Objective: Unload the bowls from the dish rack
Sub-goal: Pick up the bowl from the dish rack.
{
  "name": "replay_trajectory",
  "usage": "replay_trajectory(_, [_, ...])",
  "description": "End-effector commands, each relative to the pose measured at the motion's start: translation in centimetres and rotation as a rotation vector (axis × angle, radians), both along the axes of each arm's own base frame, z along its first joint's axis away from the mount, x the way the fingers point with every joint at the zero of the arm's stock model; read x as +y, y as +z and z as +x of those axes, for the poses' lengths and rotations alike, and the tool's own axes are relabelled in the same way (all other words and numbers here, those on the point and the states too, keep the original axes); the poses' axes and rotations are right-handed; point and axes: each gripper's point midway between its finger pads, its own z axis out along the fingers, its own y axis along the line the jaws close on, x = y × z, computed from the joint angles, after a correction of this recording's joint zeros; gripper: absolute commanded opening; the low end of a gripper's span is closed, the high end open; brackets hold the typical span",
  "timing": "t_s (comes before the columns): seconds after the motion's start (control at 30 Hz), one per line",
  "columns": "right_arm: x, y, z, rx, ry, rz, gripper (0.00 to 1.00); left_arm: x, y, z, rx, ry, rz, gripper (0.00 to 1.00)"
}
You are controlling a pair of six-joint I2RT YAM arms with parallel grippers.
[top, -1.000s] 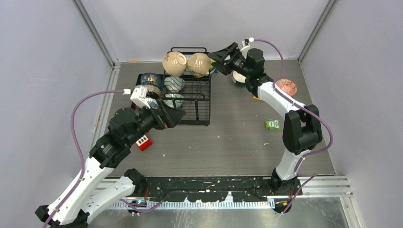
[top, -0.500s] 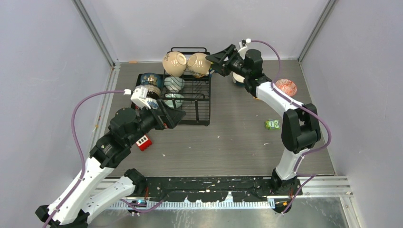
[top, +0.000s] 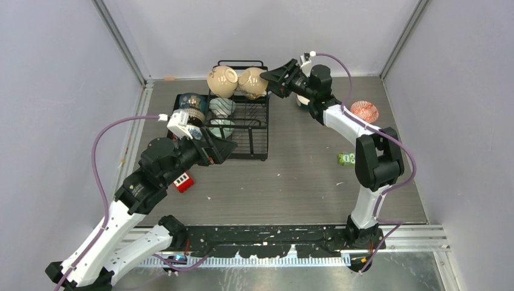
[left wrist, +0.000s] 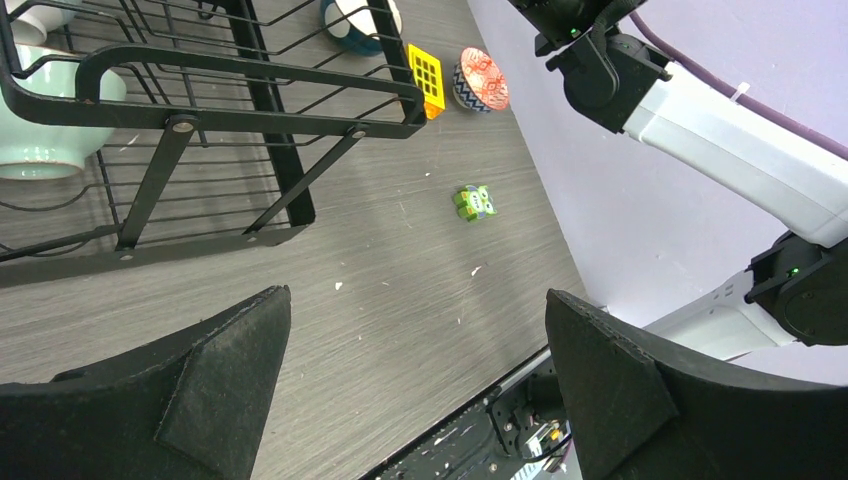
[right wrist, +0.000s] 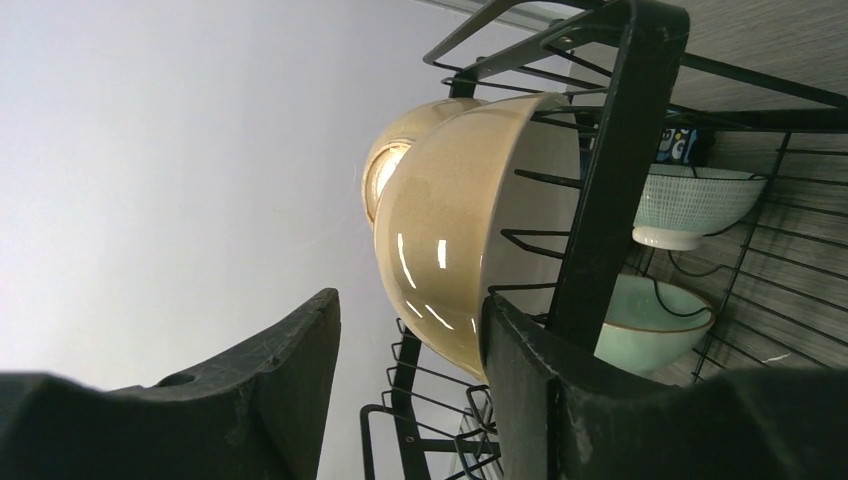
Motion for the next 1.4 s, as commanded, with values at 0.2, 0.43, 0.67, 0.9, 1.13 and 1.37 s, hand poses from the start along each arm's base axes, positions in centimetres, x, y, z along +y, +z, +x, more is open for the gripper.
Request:
replay_trajectory(0.2, [1.5, 4.6, -1.4, -0.135, 0.081, 0.086, 0.52, 0.0, 0.1, 0.1, -0.013, -0.002, 0.000, 1.00])
replay_trajectory(0.43, [2.2, 4.8, -1.7, -0.148, 0.103, 0.078, 0.48, 0.0, 0.0, 0.1, -0.011, -0.002, 0.003, 1.00])
replay_trajectory(0.67, [2.7, 4.4, -1.5, -0.145, 0.112, 0.076, 0.42, 0.1, -0.1, 0.0, -0.011, -0.004, 0.008, 1.00])
replay_trajectory(0.9, [2.8, 4.4, -1.5, -0.150, 0.118, 0.087, 0.31, 0.1, -0.1, 0.0, -0.012, -0.004, 0.013, 1.00])
replay_trajectory(1.13, [2.7, 5.5, -2.4, -0.210, 0.143, 0.098, 0.20, 0.1, 0.1, 0.0, -0.016, -0.005, 0.011, 1.00])
replay_trajectory(1.37, [2.8, 5.8, -2.8, -0.230, 0.162, 0.104, 0.06, 0.5, 0.0, 0.4, -0.016, 0.024, 0.018, 1.00])
